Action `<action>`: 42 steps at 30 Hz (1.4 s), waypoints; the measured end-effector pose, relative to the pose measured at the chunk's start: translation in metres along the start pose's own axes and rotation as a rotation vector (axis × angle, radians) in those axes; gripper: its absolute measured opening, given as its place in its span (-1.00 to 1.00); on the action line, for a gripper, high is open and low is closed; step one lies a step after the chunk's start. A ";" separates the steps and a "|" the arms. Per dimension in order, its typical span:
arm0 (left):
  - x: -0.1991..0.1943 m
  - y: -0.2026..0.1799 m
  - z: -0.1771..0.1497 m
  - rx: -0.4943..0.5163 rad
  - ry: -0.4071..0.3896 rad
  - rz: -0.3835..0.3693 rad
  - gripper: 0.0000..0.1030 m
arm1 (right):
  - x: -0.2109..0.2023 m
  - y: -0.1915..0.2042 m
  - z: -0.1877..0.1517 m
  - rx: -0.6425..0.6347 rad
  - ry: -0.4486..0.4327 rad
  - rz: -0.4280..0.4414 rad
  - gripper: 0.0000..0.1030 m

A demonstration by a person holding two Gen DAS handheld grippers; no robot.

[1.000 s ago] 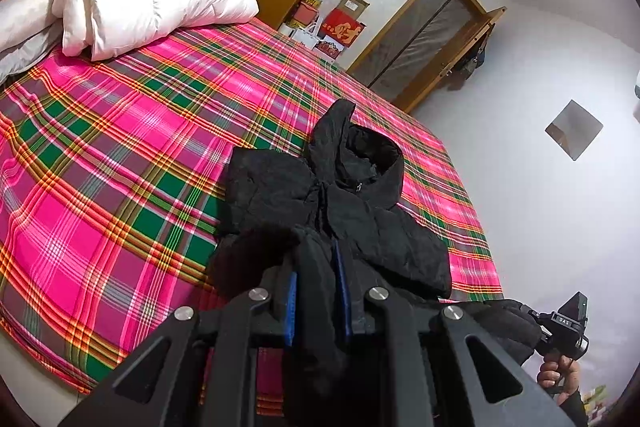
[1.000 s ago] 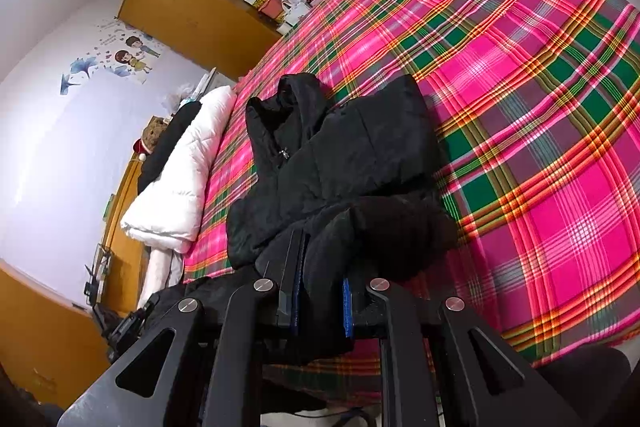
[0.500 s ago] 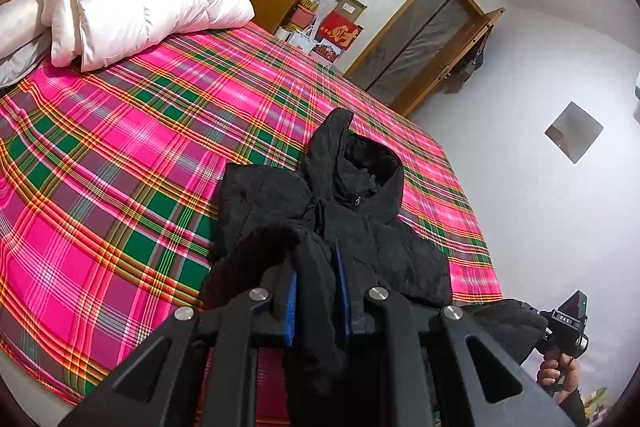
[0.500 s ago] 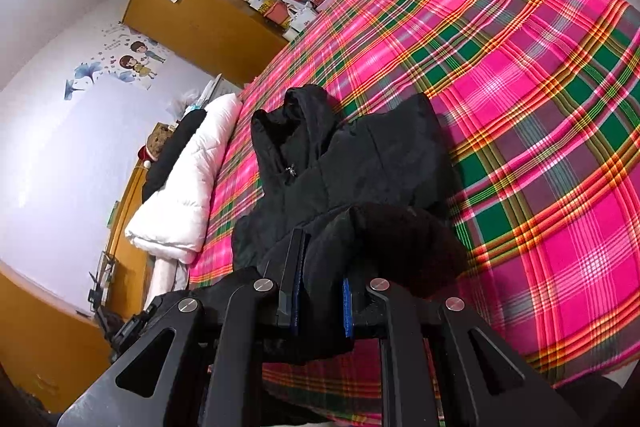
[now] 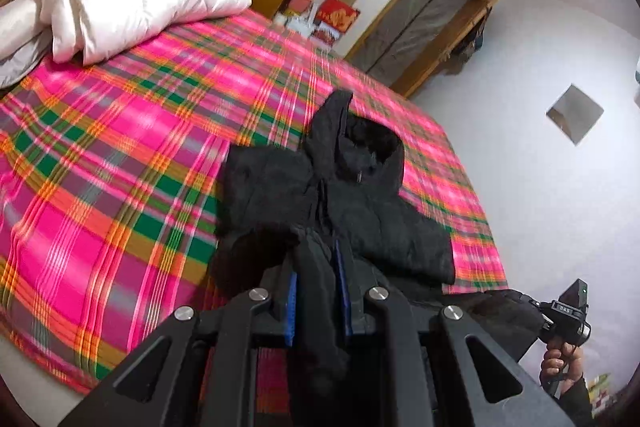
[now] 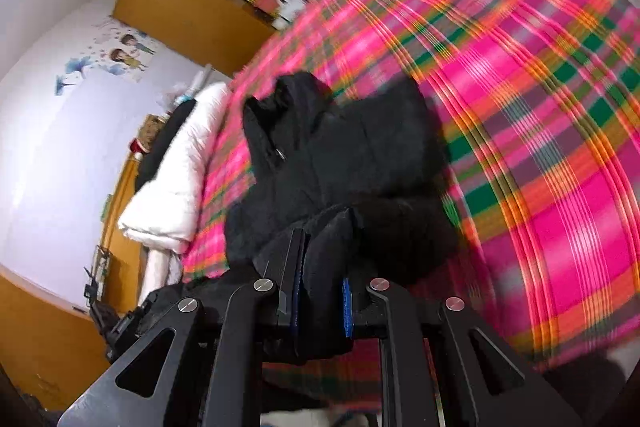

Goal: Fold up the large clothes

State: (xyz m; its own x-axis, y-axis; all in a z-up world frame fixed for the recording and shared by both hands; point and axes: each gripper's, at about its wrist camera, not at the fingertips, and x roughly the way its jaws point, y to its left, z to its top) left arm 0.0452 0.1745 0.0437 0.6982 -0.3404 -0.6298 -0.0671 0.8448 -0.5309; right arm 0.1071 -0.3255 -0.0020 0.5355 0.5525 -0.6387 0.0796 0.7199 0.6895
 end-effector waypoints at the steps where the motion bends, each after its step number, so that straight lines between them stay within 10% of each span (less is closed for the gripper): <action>1: -0.003 0.000 -0.006 0.005 0.021 0.009 -0.65 | -0.001 -0.004 -0.009 0.001 0.027 -0.023 -0.70; 7: -0.010 -0.006 -0.030 0.077 0.157 0.087 -0.53 | -0.004 -0.009 -0.038 -0.063 0.118 -0.138 -0.42; 11: -0.016 -0.008 -0.035 0.107 0.180 0.163 -0.23 | -0.006 -0.005 -0.042 -0.119 0.115 -0.216 0.31; 13: -0.027 -0.006 -0.036 0.130 0.161 0.196 0.04 | -0.011 -0.002 -0.040 -0.148 0.096 -0.249 0.34; 21: -0.025 -0.007 0.005 0.143 0.046 0.190 0.08 | 0.007 0.024 -0.006 -0.241 0.011 -0.261 0.34; 34: 0.188 -0.088 0.157 0.263 0.014 0.020 0.08 | 0.168 0.125 0.135 -0.460 -0.047 -0.168 0.34; 42: 0.338 -0.105 0.227 0.315 0.078 0.101 0.08 | 0.279 0.144 0.218 -0.543 -0.013 -0.222 0.34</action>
State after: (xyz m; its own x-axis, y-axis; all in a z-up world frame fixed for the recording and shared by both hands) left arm 0.4503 0.0644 0.0150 0.6421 -0.2685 -0.7180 0.0984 0.9578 -0.2701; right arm 0.4515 -0.1593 -0.0058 0.5655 0.3614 -0.7413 -0.2497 0.9317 0.2638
